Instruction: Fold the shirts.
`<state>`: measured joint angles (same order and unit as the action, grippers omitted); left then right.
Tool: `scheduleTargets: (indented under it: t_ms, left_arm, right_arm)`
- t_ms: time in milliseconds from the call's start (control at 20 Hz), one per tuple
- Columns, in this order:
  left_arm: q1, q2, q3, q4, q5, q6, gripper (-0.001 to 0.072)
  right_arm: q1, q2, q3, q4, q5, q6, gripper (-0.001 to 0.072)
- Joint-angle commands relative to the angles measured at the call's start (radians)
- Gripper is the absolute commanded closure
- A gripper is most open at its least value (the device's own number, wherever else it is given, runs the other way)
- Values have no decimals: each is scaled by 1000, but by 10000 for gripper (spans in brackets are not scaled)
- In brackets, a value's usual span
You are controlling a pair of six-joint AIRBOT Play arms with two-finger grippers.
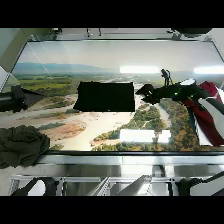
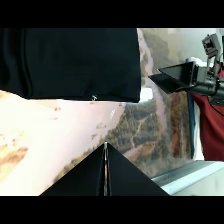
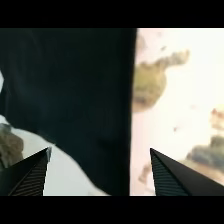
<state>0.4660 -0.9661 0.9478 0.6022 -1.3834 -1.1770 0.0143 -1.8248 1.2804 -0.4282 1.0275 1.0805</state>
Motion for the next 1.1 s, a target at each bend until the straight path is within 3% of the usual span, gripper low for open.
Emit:
scheduleTargets:
  t_ms: [0,250,300,400,500,600,900,1050]
  left_arm:
    - [-1,-59,-6,-2,-4,-1,690]
    - [-1,-117,-6,-2,-31,26,690]
    - [-1,-117,-6,-2,-31,26,691]
    - [-1,-117,-6,-3,-29,29,690]
    - [-1,-117,-6,-2,-30,36,690]
    - [-1,-117,-6,-3,-29,36,690]
    - [-1,-117,-6,-3,-34,36,690]
    - [-1,-117,-6,-3,-50,35,690]
  right_arm:
    - [37,-106,80,6,-22,33,8]
    - [99,-156,136,6,-53,52,22]
    - [118,-164,147,6,-56,52,144]
    - [156,-183,179,13,-55,52,170]
    - [182,-187,207,15,-53,50,487]
    - [188,-180,244,30,-13,50,693]
    - [130,58,288,28,-2,50,695]
    - [53,200,285,-8,39,123,695]
